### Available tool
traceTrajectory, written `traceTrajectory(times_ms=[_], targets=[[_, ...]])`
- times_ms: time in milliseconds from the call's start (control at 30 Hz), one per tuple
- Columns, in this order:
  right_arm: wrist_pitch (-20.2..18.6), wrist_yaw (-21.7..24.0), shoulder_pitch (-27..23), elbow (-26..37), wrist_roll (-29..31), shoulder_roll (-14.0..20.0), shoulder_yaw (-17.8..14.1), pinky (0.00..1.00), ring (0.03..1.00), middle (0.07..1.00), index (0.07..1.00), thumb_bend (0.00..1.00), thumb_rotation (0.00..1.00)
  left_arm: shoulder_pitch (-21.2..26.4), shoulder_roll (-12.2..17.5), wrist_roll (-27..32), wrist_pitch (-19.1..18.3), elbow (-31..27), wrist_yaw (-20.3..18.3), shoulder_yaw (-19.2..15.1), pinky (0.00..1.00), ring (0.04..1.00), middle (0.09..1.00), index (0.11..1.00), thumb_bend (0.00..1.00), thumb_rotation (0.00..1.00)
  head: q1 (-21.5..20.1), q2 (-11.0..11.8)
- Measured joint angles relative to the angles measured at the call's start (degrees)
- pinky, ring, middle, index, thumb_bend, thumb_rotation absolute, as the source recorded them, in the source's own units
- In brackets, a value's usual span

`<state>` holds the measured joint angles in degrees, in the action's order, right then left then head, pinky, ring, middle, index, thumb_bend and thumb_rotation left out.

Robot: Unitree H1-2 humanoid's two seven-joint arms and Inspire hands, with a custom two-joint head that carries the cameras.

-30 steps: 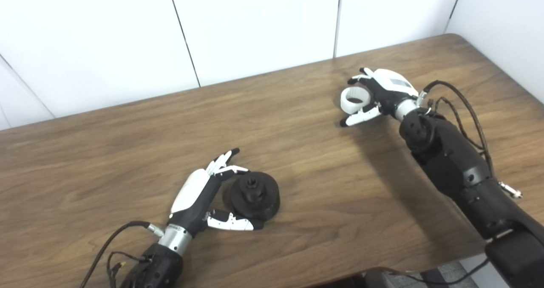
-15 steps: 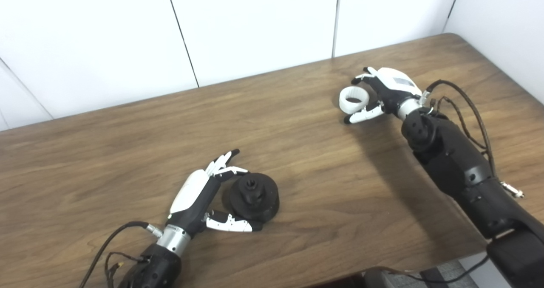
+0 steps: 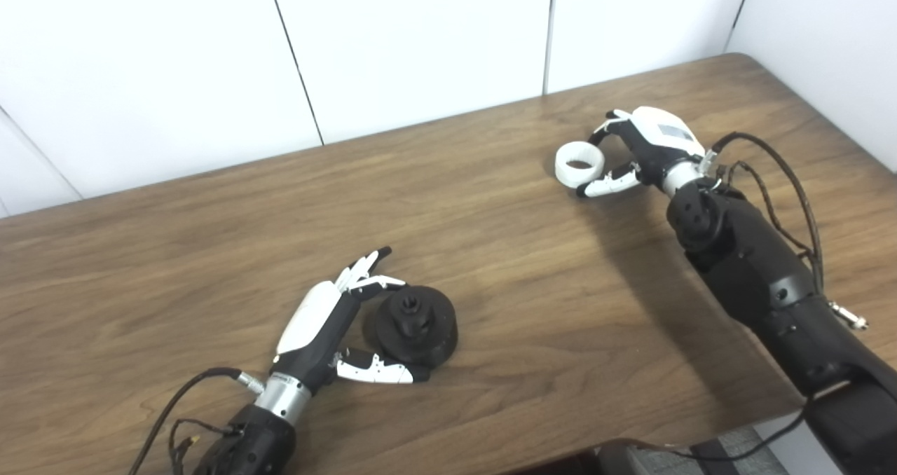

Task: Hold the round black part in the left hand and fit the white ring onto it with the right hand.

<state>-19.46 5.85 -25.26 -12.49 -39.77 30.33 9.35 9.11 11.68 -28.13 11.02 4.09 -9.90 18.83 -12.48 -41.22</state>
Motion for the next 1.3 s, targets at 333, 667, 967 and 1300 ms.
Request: traceTrajectory(times_ms=[333,667,967,1300], targets=[[0.57,-1.89,0.31,-0.55,0.29,-0.03,0.01,0.73,0.856,0.911,0.685,0.76,0.36,0.00,-0.03,-0.04,-0.35,-0.13,-0.05,0.02,1.00,1.000,1.000,0.633,0.96,0.38,0.62,-0.35],[0.52,-1.70,0.52,-0.52,0.27,-0.04,0.88,0.74,0.870,0.919,0.731,0.87,0.44,0.00,-0.19,-0.09,-0.83,-0.21,0.12,0.05,1.00,1.000,1.000,0.635,0.96,0.37,0.88,-0.53],[-0.37,-0.21,0.07,-0.24,-0.80,-0.07,2.15,0.75,0.888,0.939,0.773,0.89,0.49,0.00,-0.38,-0.23,-1.30,-0.22,0.15,0.03,1.00,1.000,1.000,0.637,0.95,0.37,1.32,-0.70],[-0.71,-0.03,-0.15,-0.26,-1.13,-0.47,2.15,0.73,0.857,0.923,0.709,0.83,0.38,0.00,-0.36,-0.29,-1.13,-0.22,0.29,0.01,1.00,1.000,1.000,0.632,0.96,0.38,1.49,-0.88]])
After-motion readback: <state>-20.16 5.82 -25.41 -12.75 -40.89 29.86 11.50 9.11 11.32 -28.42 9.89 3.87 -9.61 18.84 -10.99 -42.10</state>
